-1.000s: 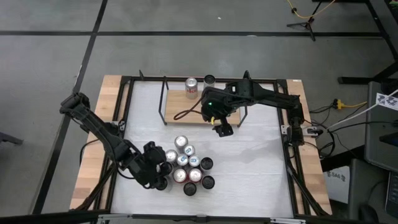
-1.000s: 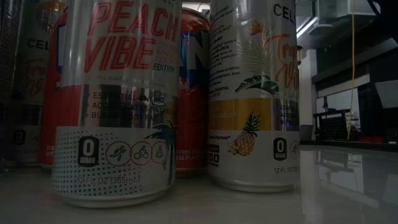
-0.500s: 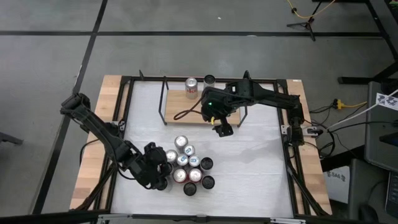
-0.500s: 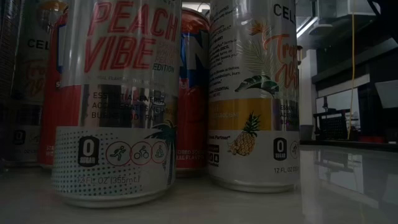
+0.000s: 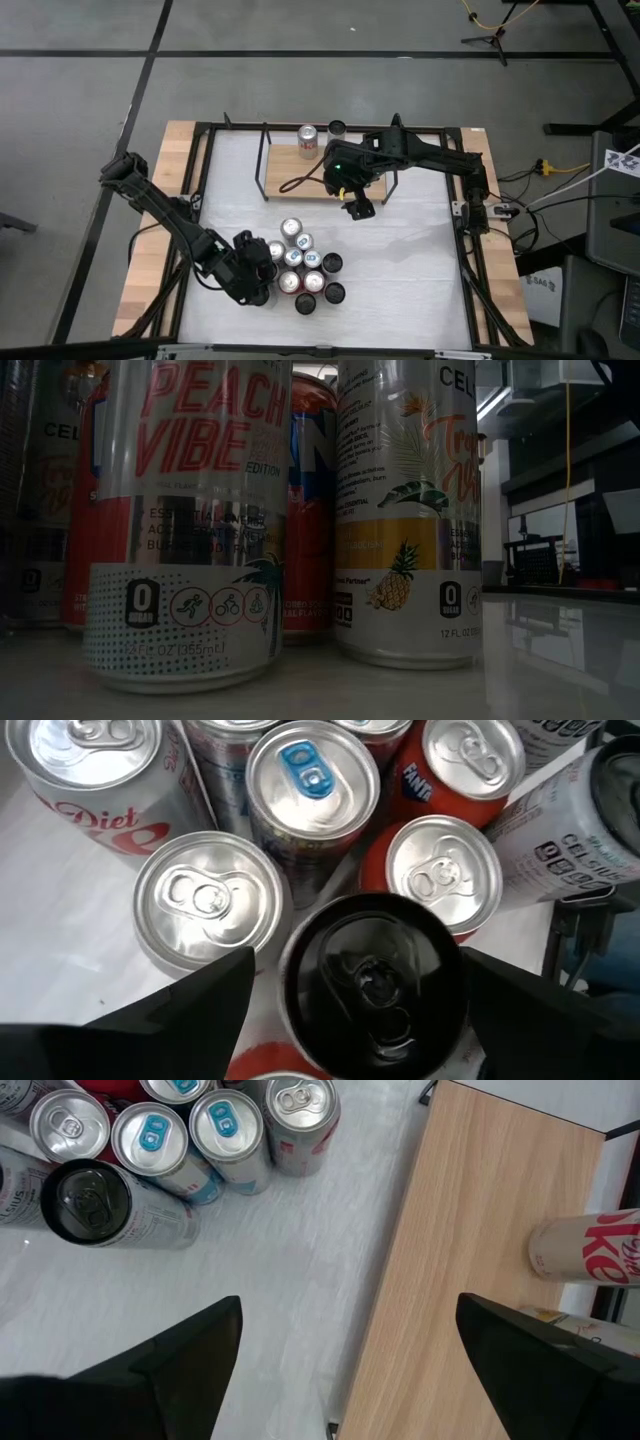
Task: Place canned beverage on shelf
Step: Put the white yellow soda can onto the shelf aligned with the other white yellow soda can
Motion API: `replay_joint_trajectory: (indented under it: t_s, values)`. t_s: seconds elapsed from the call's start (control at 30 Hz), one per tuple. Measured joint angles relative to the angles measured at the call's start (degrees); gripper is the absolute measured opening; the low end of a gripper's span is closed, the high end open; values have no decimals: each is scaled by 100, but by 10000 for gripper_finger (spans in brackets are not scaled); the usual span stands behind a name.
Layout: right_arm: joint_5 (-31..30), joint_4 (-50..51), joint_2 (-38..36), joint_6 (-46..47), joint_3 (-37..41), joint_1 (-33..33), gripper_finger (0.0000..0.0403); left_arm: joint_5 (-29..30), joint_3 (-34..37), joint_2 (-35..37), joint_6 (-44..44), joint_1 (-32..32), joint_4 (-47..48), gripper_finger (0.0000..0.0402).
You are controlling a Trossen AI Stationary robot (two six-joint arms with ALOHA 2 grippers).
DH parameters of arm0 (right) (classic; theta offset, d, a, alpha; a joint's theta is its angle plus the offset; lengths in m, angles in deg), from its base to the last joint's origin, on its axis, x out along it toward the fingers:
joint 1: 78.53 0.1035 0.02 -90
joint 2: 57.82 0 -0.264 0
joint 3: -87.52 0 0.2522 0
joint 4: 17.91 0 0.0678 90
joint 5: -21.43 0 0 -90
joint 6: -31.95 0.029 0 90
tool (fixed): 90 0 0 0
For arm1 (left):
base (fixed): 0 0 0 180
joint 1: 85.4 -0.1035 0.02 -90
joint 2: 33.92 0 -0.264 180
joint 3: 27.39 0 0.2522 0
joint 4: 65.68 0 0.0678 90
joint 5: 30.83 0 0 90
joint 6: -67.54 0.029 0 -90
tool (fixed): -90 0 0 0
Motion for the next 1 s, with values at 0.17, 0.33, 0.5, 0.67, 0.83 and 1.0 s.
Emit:
replay_joint_trajectory:
  t_s: [0.17,0.33,0.5,0.67,0.83,1.0]
  values:
    - [0,0,0,-2,0,0,363,-28,-1,-13,-13,-31,9,337]
    - [0,2,0,-2,0,0,363,-93,-2,-13,-13,-95,36,337]
    - [0,2,0,-2,0,0,363,-111,-2,-13,-3,-137,128,337]
    - [0,2,0,0,0,0,363,-112,-1,-15,8,-181,211,332]
    - [0,3,0,-2,0,0,363,-136,0,-15,11,-212,291,308]
    - [0,4,0,-1,0,0,363,-136,0,-15,15,-212,295,282]
